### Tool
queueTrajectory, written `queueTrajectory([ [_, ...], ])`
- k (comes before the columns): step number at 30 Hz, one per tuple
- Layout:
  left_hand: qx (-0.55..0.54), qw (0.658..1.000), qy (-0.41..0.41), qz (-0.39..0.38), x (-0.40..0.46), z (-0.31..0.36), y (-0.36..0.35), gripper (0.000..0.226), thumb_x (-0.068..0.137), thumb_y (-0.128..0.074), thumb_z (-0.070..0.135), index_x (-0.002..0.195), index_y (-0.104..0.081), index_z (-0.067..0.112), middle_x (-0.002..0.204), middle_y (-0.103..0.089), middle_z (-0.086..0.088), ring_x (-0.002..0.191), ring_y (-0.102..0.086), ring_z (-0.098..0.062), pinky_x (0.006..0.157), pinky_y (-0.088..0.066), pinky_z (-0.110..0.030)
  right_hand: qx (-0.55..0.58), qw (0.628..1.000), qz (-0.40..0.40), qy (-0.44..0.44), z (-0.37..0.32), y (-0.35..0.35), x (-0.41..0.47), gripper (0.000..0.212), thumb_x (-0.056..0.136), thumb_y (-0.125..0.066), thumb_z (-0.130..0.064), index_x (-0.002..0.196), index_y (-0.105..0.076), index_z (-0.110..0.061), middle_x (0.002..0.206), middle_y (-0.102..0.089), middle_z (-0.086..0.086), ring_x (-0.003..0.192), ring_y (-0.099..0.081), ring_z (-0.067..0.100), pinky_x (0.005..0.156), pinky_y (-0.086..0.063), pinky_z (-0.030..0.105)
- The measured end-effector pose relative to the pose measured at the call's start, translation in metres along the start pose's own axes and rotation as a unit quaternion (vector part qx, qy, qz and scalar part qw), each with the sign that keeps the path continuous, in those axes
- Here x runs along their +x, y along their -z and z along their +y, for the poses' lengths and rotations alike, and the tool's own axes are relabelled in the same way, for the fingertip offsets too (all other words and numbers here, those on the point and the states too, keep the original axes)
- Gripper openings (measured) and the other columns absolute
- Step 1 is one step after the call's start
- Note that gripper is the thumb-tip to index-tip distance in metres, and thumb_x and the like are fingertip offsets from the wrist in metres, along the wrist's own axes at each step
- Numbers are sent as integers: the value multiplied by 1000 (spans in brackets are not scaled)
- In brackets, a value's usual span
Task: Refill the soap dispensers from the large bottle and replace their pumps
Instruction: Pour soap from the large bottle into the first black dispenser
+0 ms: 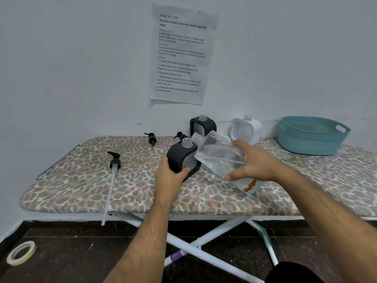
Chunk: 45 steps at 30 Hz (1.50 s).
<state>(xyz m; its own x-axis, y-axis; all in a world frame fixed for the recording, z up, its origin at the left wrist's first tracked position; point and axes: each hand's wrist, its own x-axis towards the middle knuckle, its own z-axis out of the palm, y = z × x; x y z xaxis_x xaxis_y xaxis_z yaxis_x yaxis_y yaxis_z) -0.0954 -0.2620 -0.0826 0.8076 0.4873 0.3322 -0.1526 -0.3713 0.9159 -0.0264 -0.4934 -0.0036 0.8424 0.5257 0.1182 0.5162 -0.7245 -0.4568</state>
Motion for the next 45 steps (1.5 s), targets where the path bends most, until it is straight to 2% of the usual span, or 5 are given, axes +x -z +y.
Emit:
queueTrajectory([
  [15, -3, 1000, -3, 7, -2, -1, 1, 48, 80, -77, 12, 114, -48, 31, 99, -58, 25, 89, -57, 10, 65, -44, -1, -106, 994, 1, -10, -13, 14, -2, 101, 62, -84, -54, 146, -33, -29, 109, -65, 0, 86, -60, 19, 80, -53, 39],
  [21, 1, 1000, 0, 6, -1, 0, 0, 49, 80, -78, 13, 114, -47, 31, 100, -57, 25, 90, -56, 10, 66, -41, -1, -139, 990, 6, -10, -21, 16, -4, 104, 62, -82, -58, 148, -31, -28, 95, -53, -8, 83, -53, 17, 74, -49, 34],
  [30, -3, 1000, 7, 5, 0, -1, 1, 50, 81, -77, 11, 116, -47, 31, 100, -57, 24, 90, -55, 10, 68, -41, -4, -173, 985, 6, -10, -30, 21, -3, 105, 62, -81, -60, 148, -30, -27, 95, -57, -6, 83, -53, 16, 69, -48, 33],
  [40, -14, 1000, 16, 5, 1, -1, 1, 52, 80, -77, 9, 117, -47, 30, 100, -57, 25, 90, -56, 11, 63, -43, 0, -208, 978, 4, -12, -38, 25, 1, 103, 61, -81, -64, 145, -33, -28, 112, -65, -3, 94, -60, 19, 76, -54, 36],
  [45, -10, 1000, 22, 8, 3, -3, 1, 51, 79, -77, 11, 116, -47, 28, 104, -60, 14, 96, -60, -4, 71, -43, -10, -216, 976, -4, -15, -43, 29, 0, 104, 62, -81, -63, 147, -31, -29, 113, -65, -4, 98, -58, 19, 69, -47, 31],
])
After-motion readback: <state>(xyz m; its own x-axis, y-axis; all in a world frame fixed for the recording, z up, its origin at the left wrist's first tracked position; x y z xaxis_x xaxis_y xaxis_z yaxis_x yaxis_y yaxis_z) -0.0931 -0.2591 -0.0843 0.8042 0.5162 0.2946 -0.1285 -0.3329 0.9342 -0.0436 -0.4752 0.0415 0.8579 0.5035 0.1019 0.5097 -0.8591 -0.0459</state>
